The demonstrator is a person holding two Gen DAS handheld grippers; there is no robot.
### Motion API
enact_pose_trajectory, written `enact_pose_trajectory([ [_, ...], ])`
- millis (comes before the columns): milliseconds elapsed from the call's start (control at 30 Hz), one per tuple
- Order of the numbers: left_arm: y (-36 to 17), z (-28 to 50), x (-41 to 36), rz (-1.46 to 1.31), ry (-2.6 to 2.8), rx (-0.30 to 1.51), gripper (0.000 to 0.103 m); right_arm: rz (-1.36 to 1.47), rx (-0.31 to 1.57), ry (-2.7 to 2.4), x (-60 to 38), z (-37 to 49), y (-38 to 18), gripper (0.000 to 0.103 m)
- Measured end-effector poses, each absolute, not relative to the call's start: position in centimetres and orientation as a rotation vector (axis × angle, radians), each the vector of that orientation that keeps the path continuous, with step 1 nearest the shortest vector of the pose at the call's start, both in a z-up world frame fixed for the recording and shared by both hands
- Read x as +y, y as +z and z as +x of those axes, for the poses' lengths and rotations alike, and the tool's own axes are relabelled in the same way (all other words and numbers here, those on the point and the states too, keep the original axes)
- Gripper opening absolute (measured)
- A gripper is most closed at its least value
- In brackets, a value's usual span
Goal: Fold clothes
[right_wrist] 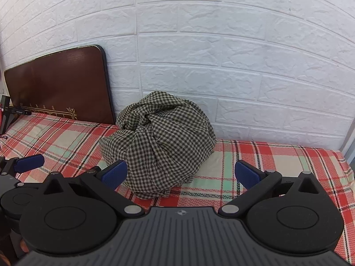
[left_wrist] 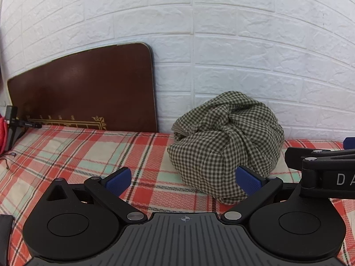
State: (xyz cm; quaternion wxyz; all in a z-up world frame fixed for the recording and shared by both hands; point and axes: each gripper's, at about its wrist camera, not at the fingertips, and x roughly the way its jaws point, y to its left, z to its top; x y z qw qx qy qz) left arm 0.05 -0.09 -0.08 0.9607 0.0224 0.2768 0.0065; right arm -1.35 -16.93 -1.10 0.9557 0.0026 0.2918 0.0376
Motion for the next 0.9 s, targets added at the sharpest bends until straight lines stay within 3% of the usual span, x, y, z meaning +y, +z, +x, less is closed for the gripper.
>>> enact_pose_trajectory([
  [900, -0.1, 0.8, 1.0, 0.041, 0.038, 0.555, 0.103, 0.006, 0.623, 0.073, -17.1, -1.2, -1.5, 0.103],
])
